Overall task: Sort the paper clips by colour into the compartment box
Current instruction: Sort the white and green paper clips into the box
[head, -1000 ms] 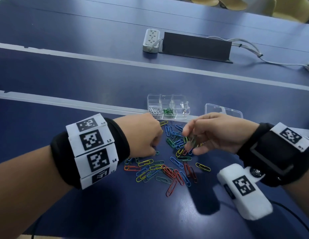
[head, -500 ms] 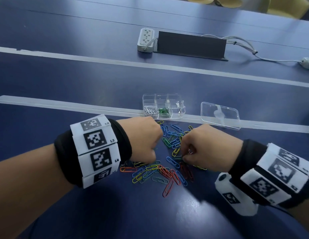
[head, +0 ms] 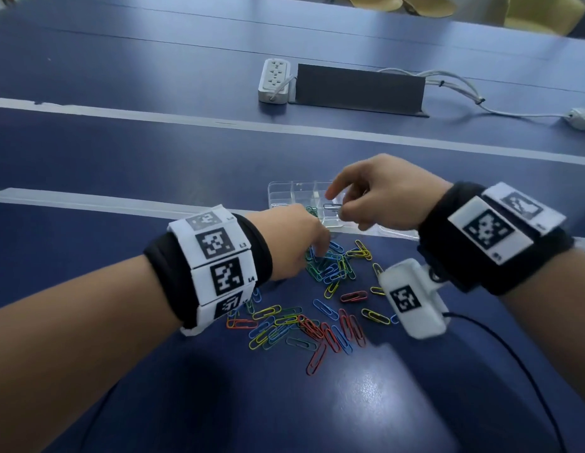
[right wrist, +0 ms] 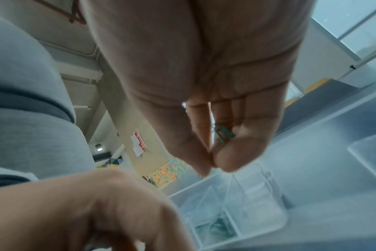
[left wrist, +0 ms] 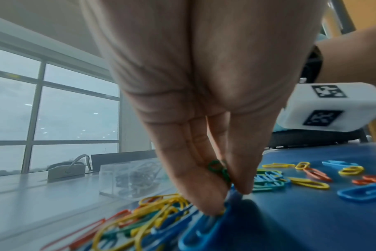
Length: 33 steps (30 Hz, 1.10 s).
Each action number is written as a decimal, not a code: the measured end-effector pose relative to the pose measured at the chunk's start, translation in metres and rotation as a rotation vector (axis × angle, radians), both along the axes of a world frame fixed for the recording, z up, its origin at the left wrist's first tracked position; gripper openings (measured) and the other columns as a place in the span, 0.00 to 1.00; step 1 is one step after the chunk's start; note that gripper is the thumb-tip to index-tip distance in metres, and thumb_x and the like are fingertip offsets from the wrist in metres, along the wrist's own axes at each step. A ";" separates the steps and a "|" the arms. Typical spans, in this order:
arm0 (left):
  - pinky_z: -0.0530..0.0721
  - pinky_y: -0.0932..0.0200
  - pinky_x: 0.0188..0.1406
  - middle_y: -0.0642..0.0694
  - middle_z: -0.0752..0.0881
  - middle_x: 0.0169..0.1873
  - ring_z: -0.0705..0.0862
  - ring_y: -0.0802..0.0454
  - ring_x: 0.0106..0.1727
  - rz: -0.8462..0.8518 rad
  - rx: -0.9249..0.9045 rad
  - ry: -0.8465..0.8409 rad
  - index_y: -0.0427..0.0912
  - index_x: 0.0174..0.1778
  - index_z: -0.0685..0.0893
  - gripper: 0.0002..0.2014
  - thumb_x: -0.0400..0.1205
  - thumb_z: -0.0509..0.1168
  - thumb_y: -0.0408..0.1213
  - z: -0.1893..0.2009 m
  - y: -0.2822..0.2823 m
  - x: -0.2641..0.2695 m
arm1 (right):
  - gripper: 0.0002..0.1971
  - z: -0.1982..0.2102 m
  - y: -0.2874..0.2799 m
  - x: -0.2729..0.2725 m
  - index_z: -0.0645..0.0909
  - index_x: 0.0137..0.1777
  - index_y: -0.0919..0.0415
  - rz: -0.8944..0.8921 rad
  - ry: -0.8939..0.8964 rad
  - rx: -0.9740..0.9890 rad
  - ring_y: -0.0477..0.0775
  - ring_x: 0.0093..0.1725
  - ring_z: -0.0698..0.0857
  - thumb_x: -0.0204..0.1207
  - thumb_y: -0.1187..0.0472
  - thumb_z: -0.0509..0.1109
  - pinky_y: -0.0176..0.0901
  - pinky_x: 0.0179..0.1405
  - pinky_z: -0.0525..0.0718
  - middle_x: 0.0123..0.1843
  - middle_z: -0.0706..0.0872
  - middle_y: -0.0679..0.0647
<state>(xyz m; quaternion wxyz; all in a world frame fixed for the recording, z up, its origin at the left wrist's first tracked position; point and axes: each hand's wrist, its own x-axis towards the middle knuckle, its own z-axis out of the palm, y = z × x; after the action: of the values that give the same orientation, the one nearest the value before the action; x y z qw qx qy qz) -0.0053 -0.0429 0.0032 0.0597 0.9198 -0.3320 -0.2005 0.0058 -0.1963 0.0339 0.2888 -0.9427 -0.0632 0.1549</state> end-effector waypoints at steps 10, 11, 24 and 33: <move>0.83 0.52 0.59 0.45 0.85 0.55 0.84 0.42 0.56 -0.035 0.000 -0.024 0.50 0.58 0.86 0.15 0.77 0.64 0.33 0.001 -0.002 -0.002 | 0.12 0.000 0.034 0.020 0.87 0.49 0.51 0.015 -0.088 -0.205 0.53 0.45 0.86 0.69 0.65 0.68 0.37 0.46 0.81 0.39 0.86 0.51; 0.83 0.53 0.58 0.45 0.85 0.53 0.84 0.42 0.56 -0.028 -0.005 -0.025 0.49 0.57 0.86 0.15 0.77 0.64 0.32 0.001 -0.002 -0.001 | 0.14 -0.001 0.033 0.021 0.87 0.51 0.50 0.017 -0.110 -0.191 0.52 0.46 0.84 0.69 0.65 0.69 0.36 0.47 0.78 0.43 0.86 0.51; 0.77 0.60 0.60 0.46 0.83 0.57 0.79 0.47 0.61 -0.060 -0.091 -0.020 0.45 0.58 0.83 0.14 0.80 0.58 0.32 -0.005 -0.004 -0.006 | 0.07 -0.004 0.003 -0.015 0.86 0.34 0.50 0.103 -0.025 -0.352 0.45 0.29 0.82 0.68 0.63 0.69 0.32 0.34 0.81 0.15 0.80 0.44; 0.83 0.56 0.51 0.44 0.86 0.51 0.82 0.46 0.54 -0.150 0.048 -0.062 0.44 0.44 0.89 0.07 0.77 0.65 0.36 0.001 -0.011 -0.008 | 0.06 -0.020 0.007 -0.035 0.88 0.39 0.55 0.154 0.035 -0.557 0.56 0.42 0.83 0.68 0.56 0.71 0.34 0.29 0.69 0.40 0.89 0.54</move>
<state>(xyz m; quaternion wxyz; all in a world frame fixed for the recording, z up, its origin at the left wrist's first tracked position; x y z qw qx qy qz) -0.0129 -0.0537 0.0040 0.0123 0.8993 -0.3968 -0.1837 -0.0294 -0.1889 0.0141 0.0072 -0.9753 -0.0847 0.2038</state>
